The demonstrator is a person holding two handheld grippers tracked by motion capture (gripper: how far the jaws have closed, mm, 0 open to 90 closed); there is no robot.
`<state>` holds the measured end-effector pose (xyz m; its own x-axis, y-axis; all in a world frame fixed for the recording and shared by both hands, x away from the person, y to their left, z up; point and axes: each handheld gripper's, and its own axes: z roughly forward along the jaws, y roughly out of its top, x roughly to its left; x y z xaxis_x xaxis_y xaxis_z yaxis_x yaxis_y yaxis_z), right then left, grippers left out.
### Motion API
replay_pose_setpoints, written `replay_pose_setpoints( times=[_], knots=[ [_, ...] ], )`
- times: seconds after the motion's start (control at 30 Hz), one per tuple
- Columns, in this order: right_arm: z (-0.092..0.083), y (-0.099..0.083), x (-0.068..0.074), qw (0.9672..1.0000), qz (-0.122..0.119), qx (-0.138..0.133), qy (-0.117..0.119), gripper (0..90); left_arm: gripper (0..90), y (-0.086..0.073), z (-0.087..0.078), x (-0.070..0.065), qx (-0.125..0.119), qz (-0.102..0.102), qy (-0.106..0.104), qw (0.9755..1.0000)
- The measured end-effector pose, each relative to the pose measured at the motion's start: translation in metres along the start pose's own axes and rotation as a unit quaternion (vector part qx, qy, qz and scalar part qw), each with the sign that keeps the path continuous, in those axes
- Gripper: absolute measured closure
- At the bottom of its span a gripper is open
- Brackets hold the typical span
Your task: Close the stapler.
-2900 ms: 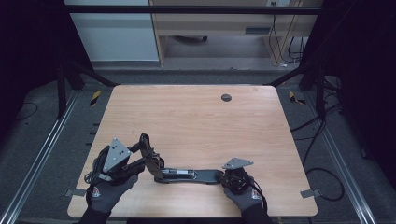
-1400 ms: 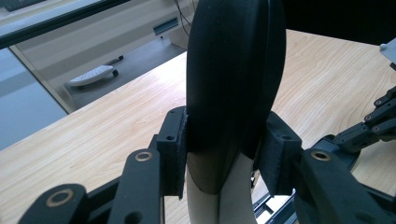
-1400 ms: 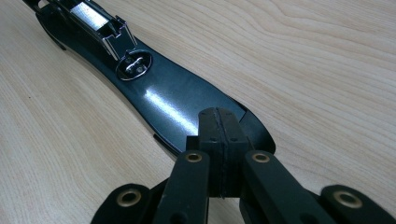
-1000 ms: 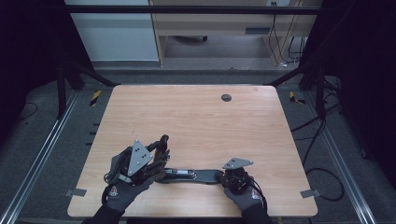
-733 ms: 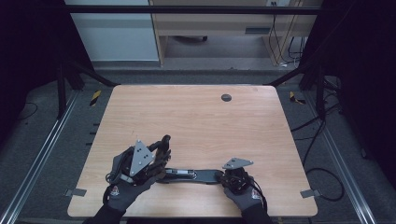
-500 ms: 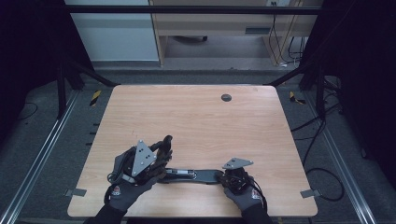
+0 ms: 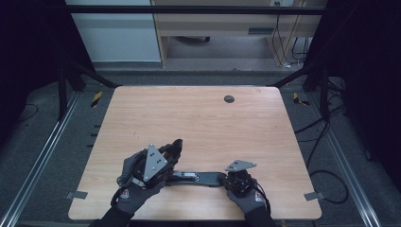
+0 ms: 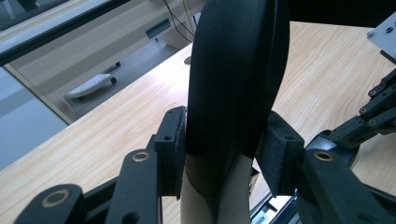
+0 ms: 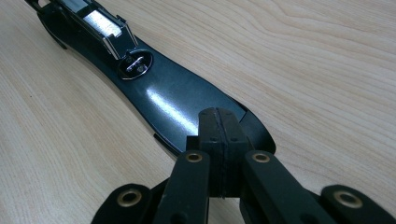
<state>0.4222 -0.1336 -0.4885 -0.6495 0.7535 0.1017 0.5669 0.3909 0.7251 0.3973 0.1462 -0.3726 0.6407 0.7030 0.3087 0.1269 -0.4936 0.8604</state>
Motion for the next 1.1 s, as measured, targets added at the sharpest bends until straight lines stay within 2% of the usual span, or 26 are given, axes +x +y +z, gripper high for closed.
replay_pose_setpoints(
  times=[0.9,1.1],
  knots=[
    [0.0,0.0,0.0,1.0,0.0,0.0,0.001,90.0,54.0,0.002,0.012,-0.014,0.006,0.025,-0.008,0.9996],
    [0.0,0.0,0.0,1.0,0.001,0.001,0.001,90.0,53.8,0.003,0.016,-0.02,0.008,0.039,-0.007,0.9992]
  ],
)
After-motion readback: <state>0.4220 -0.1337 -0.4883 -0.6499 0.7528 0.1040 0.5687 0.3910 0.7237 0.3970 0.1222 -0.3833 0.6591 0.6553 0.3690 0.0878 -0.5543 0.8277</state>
